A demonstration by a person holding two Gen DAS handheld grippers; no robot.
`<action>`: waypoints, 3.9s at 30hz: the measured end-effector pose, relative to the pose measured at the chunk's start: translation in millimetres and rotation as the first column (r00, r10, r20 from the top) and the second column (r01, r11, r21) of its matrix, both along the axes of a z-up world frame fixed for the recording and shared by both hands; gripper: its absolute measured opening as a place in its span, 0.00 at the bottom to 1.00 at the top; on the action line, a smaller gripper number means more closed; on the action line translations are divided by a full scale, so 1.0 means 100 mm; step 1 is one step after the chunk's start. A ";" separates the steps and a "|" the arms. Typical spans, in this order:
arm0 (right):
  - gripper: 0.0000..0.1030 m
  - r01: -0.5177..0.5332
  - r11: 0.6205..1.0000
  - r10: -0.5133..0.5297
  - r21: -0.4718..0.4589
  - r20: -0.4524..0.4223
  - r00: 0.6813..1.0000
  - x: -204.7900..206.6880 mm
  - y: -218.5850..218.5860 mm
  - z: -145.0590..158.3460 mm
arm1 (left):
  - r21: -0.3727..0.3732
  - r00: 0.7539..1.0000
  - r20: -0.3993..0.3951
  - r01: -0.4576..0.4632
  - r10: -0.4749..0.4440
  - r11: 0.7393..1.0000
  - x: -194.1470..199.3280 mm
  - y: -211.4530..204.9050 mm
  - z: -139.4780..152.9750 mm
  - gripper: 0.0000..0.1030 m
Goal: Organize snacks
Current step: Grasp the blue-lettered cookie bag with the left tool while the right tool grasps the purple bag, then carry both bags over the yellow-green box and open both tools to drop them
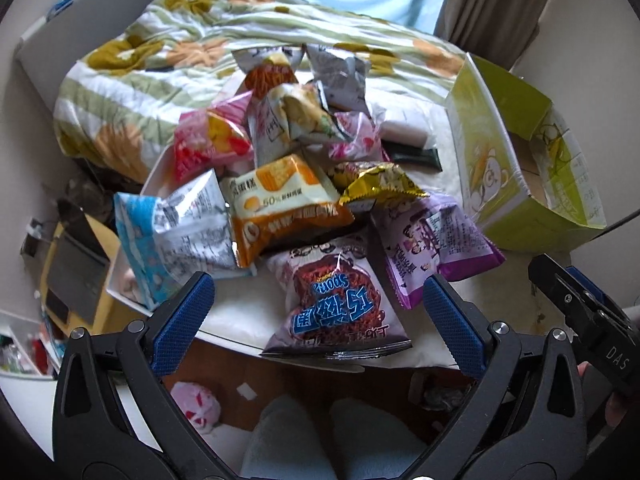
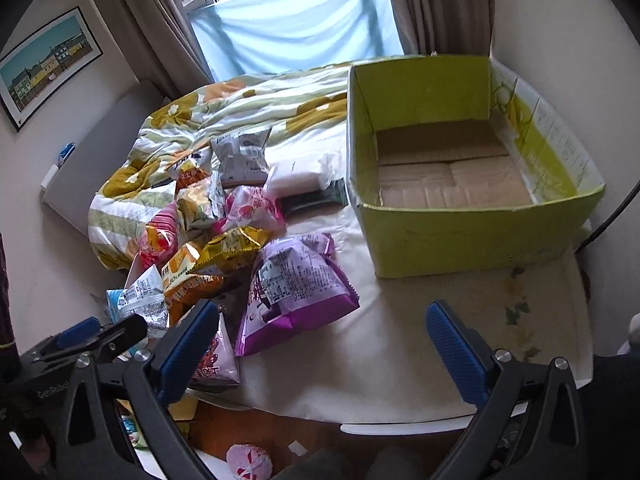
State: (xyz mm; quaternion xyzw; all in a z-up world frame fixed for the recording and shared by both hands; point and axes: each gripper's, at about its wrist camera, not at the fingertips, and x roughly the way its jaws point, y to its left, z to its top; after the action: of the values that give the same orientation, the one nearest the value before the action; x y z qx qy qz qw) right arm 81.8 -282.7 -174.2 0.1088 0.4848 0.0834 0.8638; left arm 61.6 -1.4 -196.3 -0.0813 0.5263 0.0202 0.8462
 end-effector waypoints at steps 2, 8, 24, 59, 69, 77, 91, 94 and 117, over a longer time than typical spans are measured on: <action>1.00 -0.003 0.999 0.005 0.050 -0.043 0.999 0.09 -0.03 -0.18 | 0.005 0.999 -0.027 -0.021 0.021 1.000 0.03 -0.05 -0.18 0.99; 1.00 -0.014 0.989 0.028 0.150 -0.097 0.995 0.35 -0.01 -0.55 | -0.002 0.993 -0.088 -0.085 0.084 0.996 0.15 -0.09 -0.53 0.99; 1.00 -0.027 0.978 0.050 0.206 -0.109 0.993 0.65 0.21 -1.00 | -0.013 0.983 -0.176 -0.061 0.058 0.998 0.32 -0.17 -1.04 0.71; 0.52 0.070 0.995 -0.074 0.067 0.053 0.996 -0.03 0.31 -0.15 | -0.062 0.971 -0.061 0.229 -0.233 0.971 0.04 -0.01 -0.11 0.60; 0.52 0.169 0.984 -0.177 0.058 0.200 0.964 -0.07 -0.06 0.69 | -0.038 0.935 0.102 0.344 -0.339 0.938 0.40 -0.30 0.61 0.60; 0.52 0.215 0.976 -0.212 0.014 0.240 0.947 0.48 -0.68 1.02 | 0.004 0.909 0.159 0.389 -0.385 0.921 1.00 -1.07 0.97 0.60; 0.53 0.215 0.976 -0.209 -0.018 0.171 0.963 1.37 -1.93 0.84 | 0.037 0.911 0.089 0.401 -0.403 0.915 2.46 -2.71 0.56 0.60; 0.53 0.226 0.974 -0.224 0.006 0.151 0.963 1.44 -2.07 0.75 | 0.045 0.915 0.072 0.395 -0.397 0.918 2.68 -2.90 0.44 0.62; 0.54 0.212 0.974 -0.216 0.083 0.036 0.976 2.26 -1.89 0.48 | 0.035 0.919 0.052 0.389 -0.390 0.921 2.51 -2.20 0.51 0.99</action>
State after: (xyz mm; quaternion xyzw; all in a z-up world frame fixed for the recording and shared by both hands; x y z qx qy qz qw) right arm 308.2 -471.8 -125.9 0.1923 0.4473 0.0112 0.8734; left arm 313.0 -221.1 -145.3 0.0345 0.5068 -0.1448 0.8491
